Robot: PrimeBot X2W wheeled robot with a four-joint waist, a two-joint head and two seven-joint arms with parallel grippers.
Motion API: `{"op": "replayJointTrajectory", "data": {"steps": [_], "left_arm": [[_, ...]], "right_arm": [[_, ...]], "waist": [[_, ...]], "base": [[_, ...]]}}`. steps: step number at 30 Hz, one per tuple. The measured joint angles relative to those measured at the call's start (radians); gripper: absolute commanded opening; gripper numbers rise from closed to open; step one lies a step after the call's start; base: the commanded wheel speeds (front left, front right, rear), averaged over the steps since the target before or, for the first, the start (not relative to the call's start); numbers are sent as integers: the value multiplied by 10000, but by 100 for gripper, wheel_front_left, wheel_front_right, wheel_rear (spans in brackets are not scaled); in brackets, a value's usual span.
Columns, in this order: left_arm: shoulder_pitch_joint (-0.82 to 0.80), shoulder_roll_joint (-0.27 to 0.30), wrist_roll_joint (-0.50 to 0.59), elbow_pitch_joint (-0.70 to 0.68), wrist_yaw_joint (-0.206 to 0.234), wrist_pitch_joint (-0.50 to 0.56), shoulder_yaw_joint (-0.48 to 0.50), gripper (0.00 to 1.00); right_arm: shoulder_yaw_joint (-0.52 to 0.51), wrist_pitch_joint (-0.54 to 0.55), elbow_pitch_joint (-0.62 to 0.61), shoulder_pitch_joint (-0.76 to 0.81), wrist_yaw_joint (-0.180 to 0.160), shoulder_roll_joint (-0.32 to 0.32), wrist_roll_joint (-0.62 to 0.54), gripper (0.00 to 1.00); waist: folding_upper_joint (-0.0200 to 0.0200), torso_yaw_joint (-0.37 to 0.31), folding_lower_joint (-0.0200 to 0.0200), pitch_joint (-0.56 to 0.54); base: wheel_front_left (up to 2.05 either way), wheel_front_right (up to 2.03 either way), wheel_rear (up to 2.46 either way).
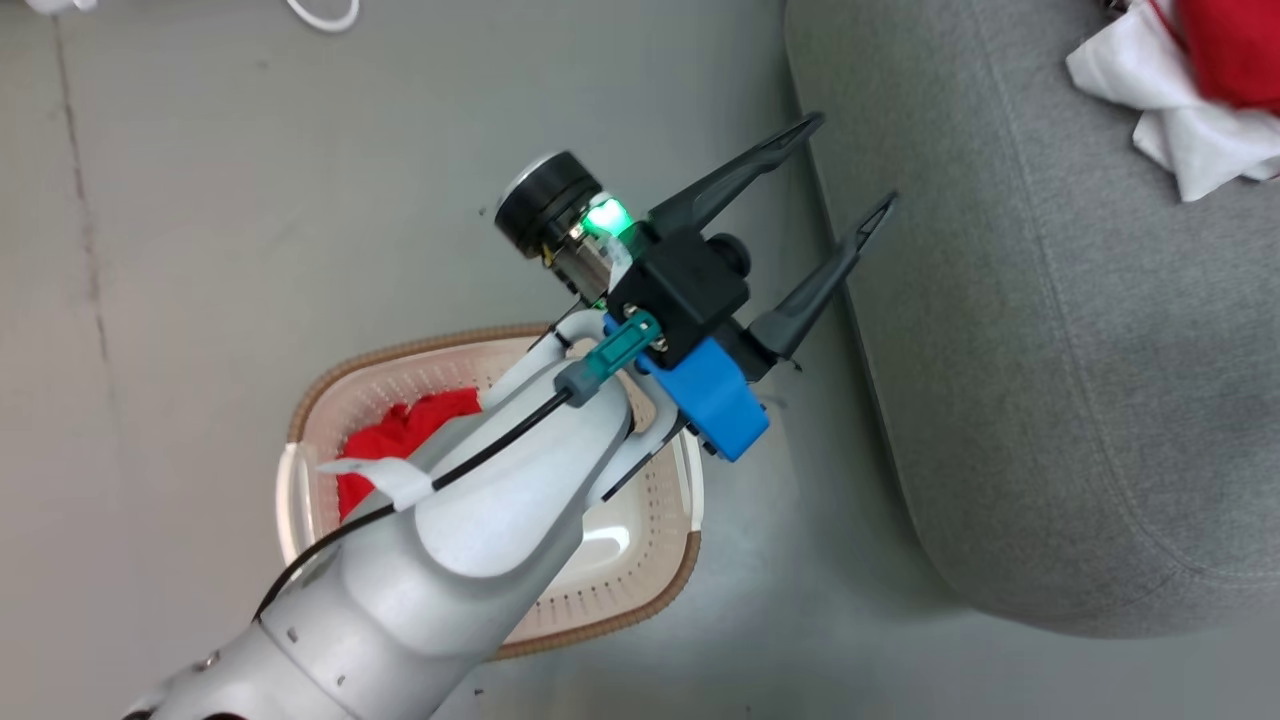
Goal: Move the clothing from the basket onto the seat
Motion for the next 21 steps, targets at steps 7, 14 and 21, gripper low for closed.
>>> {"op": "replayJointTrajectory", "data": {"steps": [7, 14, 21], "left_arm": [[1329, 67, 10, -224, 180, -2, 970, 100], [2487, 117, 167, -583, 309, 0, 1918, 100], [3555, 224, 435, -1028, 408, -2, 3041, 100]], "right_arm": [[1166, 2, -1946, 1836, 0, 506, 364, 100], [2006, 0, -3235, 2794, 0, 918, 566, 100], [2725, 0, -4067, 3637, 0, 1336, 662, 100]], "waist": [[0, 166, -1, -1351], [0, 570, -1, -2287], [0, 1126, -1, -3052]], "base": [[0, 0, 0], [0, 0, 0], [0, 0, 0]]}}
